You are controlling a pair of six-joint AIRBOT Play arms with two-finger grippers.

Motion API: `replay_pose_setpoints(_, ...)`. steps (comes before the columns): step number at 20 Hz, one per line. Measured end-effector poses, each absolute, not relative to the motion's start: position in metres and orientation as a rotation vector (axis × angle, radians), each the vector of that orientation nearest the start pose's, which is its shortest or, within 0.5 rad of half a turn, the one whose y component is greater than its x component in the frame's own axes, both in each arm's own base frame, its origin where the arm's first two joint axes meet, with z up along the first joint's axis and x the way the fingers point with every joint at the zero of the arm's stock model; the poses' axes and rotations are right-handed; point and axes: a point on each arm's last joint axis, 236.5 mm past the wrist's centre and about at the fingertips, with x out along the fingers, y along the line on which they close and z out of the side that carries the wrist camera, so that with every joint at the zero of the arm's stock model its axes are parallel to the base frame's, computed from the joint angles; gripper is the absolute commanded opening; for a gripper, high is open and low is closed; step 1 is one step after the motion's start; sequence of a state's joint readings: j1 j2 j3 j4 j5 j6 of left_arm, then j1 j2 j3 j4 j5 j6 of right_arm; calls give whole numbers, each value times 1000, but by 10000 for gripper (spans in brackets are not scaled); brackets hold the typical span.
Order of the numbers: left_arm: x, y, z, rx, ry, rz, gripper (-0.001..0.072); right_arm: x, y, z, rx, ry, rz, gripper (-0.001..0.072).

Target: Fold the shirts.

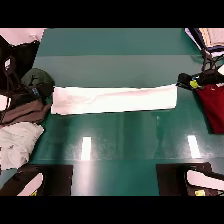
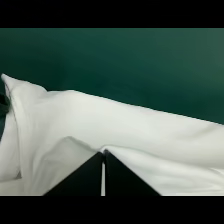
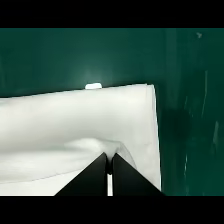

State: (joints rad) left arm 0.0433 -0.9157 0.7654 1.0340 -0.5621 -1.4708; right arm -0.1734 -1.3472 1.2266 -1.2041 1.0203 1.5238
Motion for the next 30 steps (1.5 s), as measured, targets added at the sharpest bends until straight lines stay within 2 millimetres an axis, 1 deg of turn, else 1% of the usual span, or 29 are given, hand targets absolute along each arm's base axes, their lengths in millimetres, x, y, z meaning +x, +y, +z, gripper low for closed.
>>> replay_pose_setpoints(2,408,-43,80,-468,647,-87,31,445,-6,32,401,1057,32,23)
replay_pose_setpoints(3,413,-40,82,-472,625,-76,274,448,-7,33,401,1044,29,120)
replay_pose_setpoints(4,417,-36,85,-472,601,-65,546,451,-9,34,400,1030,24,350)
replay_pose_setpoints(5,421,-33,88,-475,579,-55,552,455,-11,35,398,1013,19,469)
replay_pose_setpoints(9,429,-26,96,-499,526,-30,548,466,-16,42,398,958,5,475)
replay_pose_setpoints(12,430,-27,97,-525,521,-29,544,464,-30,41,397,959,-10,475)
replay_pose_setpoints(13,429,-29,96,-533,531,-33,347,458,-36,37,391,981,-10,475)
replay_pose_setpoints(14,427,-32,93,-540,548,-39,95,452,-43,31,389,1010,-7,475)
replay_pose_setpoints(15,424,-35,90,-545,567,-46,28,446,-49,24,396,1043,-2,476)
replay_pose_setpoints(17,418,-41,82,-545,615,-65,27,431,-55,5,449,1126,40,476)
replay_pose_setpoints(19,410,-50,73,-537,673,-92,27,418,-54,-15,539,1204,107,476)
replay_pose_setpoints(23,385,-68,52,-486,815,-172,26,407,-47,-45,704,1285,229,476)
replay_pose_setpoints(27,362,-82,39,-461,928,-235,26,404,-35,-64,782,1322,320,476)
replay_pose_setpoints(30,352,-96,35,-440,972,-280,26,409,-24,-66,790,1344,387,475)
